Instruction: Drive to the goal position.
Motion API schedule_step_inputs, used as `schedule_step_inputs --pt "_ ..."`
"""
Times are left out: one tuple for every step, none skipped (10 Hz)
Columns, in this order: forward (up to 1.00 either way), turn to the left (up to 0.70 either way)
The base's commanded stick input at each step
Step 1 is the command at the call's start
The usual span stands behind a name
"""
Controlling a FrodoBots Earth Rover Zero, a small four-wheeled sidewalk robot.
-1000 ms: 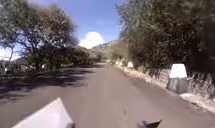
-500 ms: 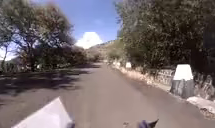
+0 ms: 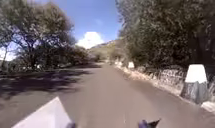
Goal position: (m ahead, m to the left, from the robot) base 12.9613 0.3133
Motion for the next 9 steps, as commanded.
schedule_step_inputs --pt "0.5 0.0" --pt "0.5 0.0" --pt "0.5 0.0" --pt "0.5 0.0" --pt "0.5 -0.17" --pt "0.5 -0.44" --pt "0.5 -0.46" --pt "0.5 0.0" --pt "0.5 0.0"
